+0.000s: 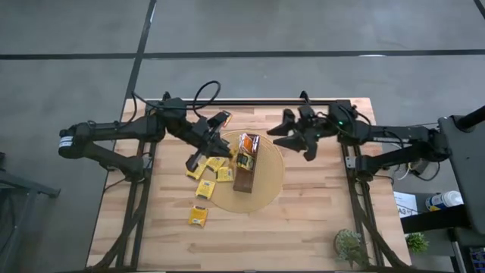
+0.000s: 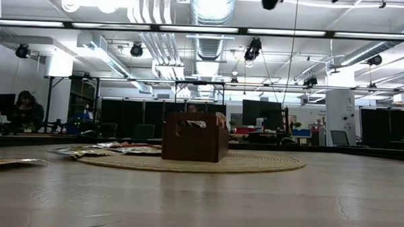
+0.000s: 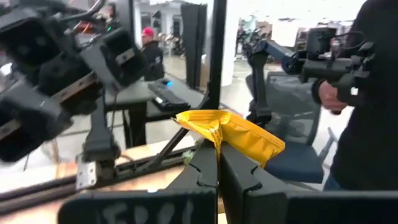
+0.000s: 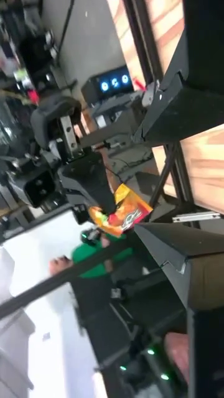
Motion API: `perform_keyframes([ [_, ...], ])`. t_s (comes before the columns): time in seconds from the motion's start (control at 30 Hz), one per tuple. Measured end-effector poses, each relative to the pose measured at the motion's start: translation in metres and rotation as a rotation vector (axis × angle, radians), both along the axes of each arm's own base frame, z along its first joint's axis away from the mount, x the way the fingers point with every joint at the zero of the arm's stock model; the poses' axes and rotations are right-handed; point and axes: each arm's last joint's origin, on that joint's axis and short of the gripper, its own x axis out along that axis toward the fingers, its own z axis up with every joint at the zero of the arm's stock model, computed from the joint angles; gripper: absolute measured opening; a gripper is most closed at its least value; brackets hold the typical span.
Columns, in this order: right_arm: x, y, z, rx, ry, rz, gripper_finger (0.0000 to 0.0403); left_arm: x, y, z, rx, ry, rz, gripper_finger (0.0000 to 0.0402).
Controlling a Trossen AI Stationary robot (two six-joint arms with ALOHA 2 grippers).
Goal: Pick & Place Tea
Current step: Put the orange tea bag into the bottom section of the wooden organizer
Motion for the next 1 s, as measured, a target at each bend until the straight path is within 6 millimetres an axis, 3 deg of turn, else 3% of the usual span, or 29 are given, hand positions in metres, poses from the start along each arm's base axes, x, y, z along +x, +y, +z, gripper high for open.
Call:
perform_keyframes([
  [0.53,0.079,-0.017,0.019,-0.154,0.1,0.157,0.0208,0.0,0.0,0.001,0.012,-0.016,0.004,0.0],
  [1.0,0.09,-0.017,0.025,-0.176,0.102,0.21,0.0208,0.001,0.004,-0.008,0.076,0.045,0.134,0.0],
])
